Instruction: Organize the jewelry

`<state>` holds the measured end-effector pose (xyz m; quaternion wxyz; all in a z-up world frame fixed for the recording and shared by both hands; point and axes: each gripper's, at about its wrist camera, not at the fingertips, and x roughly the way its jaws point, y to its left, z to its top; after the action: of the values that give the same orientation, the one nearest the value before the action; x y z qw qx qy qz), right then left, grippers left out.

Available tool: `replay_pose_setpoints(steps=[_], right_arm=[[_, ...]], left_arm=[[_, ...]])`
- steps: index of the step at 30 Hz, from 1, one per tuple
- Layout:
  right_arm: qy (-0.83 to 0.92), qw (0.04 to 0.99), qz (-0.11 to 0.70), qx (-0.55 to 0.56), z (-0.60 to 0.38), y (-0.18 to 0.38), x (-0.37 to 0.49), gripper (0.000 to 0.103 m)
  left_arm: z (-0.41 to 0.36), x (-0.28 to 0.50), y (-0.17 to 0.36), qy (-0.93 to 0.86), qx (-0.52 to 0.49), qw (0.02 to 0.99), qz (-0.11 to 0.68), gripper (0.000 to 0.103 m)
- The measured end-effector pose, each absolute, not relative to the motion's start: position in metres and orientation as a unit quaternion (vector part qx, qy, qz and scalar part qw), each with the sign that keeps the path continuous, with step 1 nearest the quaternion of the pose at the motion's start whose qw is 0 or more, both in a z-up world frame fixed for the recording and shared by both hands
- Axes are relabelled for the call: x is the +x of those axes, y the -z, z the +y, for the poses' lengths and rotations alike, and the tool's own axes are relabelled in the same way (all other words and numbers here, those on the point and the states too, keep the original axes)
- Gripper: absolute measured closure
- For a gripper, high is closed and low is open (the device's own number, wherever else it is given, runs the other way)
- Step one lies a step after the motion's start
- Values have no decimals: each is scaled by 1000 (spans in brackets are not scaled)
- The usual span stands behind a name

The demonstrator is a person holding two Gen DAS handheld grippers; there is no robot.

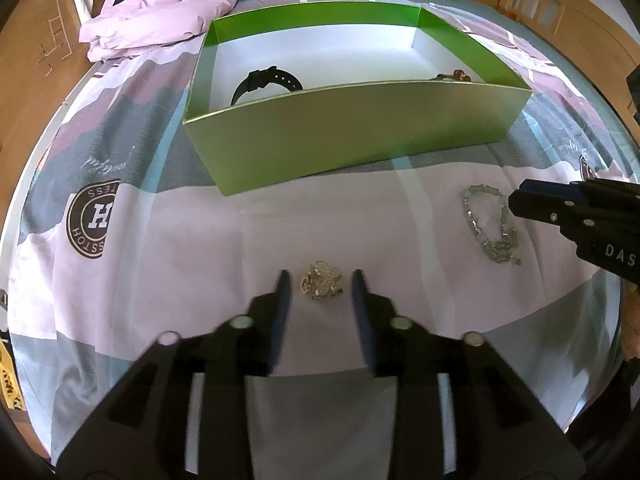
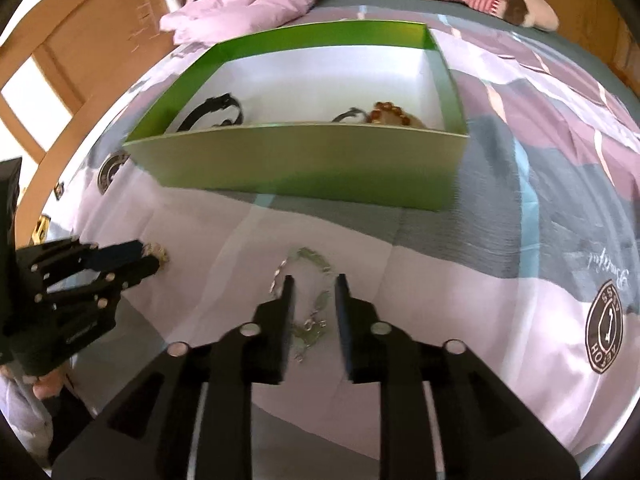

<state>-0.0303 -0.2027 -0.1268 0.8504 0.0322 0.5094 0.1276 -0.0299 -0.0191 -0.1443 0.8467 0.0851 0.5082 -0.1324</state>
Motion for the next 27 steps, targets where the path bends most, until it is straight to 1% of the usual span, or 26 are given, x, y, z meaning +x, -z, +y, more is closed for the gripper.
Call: replay_pose_setpoints(steps=[1,2,4,5,6,9,11,14,15,16,17,19,21,22,24,27], right_arm=[[-126,850,510,32,-203,128,-30,80],[-125,850,510,30,-203,128,-30,80],[-123,849,513,22,-200,132,-30,72],[-121,849,514,18,-198,134,-30,64],[-120,849,515,12,-196,136,-30,62],[-122,844,523,-1,-188,144,-31,62],[-121,844,522,-13,-184,146,-32,62],[-117,847,518,-36,-179,148,-33,62],[-115,848,516,-42,-178,149,-34,63],[-114,848,515,-48,-177,149,-34,63],[-114,849,514,-52,-176,149,-34,63],[-117,849,511,-60,-174,149,-36,71],[-120,849,511,-61,-173,149,-36,82],[-121,850,510,-62,-173,148,-36,84],[-125,849,509,-61,-173,148,-36,96],[-128,852,505,-54,-175,144,-37,97]], left_arm=[[-19,-30,145,133,85,846,509,59],[-20,-30,145,134,85,846,510,59],[-21,-29,147,132,87,844,512,59],[-22,-29,149,131,88,843,515,59],[-22,-28,150,131,88,842,517,59],[-25,-28,154,124,93,840,520,59],[-26,-29,155,122,99,841,518,64],[-31,-32,155,127,107,842,514,74],[-32,-33,155,128,109,842,512,79],[-33,-34,155,129,110,843,511,81],[-33,-36,154,128,113,843,509,81],[-35,-37,154,128,118,844,507,82],[-35,-39,153,129,119,846,504,83],[-36,-39,152,129,119,846,503,83],[-36,-40,150,132,117,848,500,85],[-35,-41,147,135,113,850,496,85]])
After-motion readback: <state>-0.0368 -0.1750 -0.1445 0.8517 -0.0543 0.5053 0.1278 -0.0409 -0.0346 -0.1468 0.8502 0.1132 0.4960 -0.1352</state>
